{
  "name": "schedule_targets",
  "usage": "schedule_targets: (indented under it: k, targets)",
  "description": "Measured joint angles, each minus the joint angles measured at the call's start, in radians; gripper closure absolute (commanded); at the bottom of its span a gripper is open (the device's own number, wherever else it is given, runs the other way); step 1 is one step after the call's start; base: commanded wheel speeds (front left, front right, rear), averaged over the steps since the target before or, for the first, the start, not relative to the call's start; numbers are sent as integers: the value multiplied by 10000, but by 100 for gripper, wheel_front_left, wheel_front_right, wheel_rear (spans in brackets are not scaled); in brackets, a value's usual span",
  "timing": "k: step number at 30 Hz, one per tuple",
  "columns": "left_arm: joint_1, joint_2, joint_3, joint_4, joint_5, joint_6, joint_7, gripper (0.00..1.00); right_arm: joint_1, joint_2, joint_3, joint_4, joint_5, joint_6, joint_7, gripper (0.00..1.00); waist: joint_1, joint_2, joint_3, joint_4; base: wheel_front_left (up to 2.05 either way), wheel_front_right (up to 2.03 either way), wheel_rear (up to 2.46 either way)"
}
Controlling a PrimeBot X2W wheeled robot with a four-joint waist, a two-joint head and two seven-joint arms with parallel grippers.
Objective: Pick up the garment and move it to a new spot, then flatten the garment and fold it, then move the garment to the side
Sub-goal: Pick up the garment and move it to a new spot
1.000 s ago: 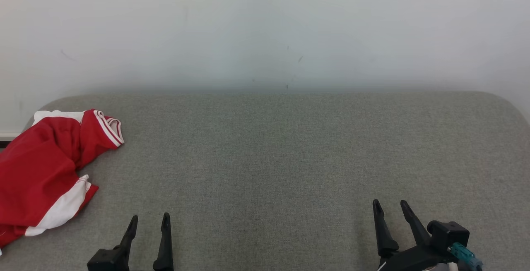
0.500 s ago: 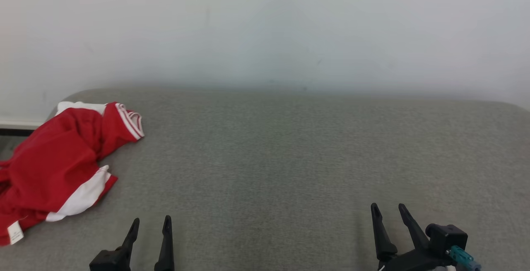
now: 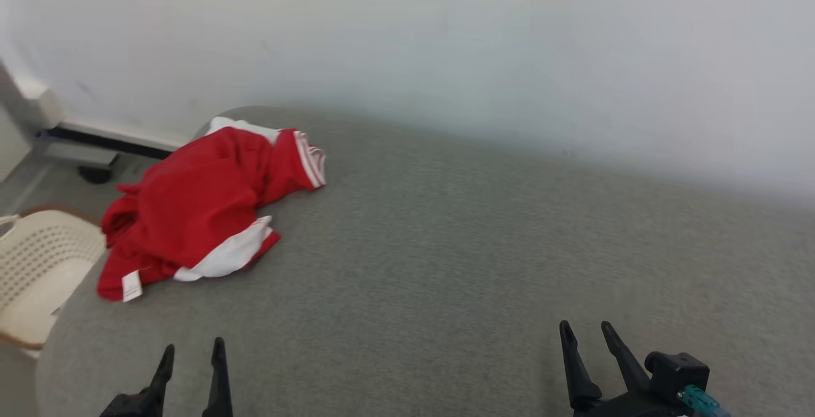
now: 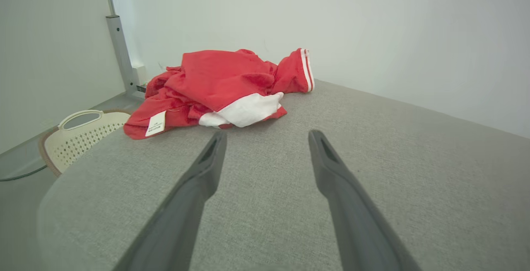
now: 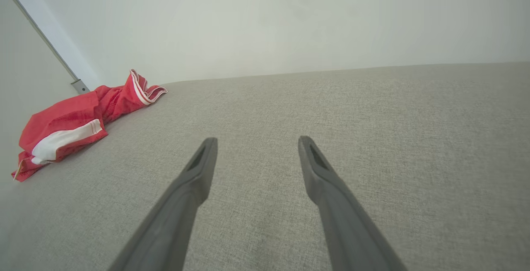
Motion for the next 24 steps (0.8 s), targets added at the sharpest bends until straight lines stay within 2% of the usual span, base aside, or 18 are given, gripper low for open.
schedule_targets:
  k: [13, 24]
  targets:
    - [176, 221, 366, -61, -368, 215, 4, 0, -333, 2, 439, 132, 153, 0, -111, 0, 0, 0, 14, 1966, 0, 0, 0]
    - [362, 169, 430, -355, -500, 251, 4, 0, -656, 6, 683, 416, 188, 0, -123, 0, 1, 0, 289, 2346, 0, 0, 0]
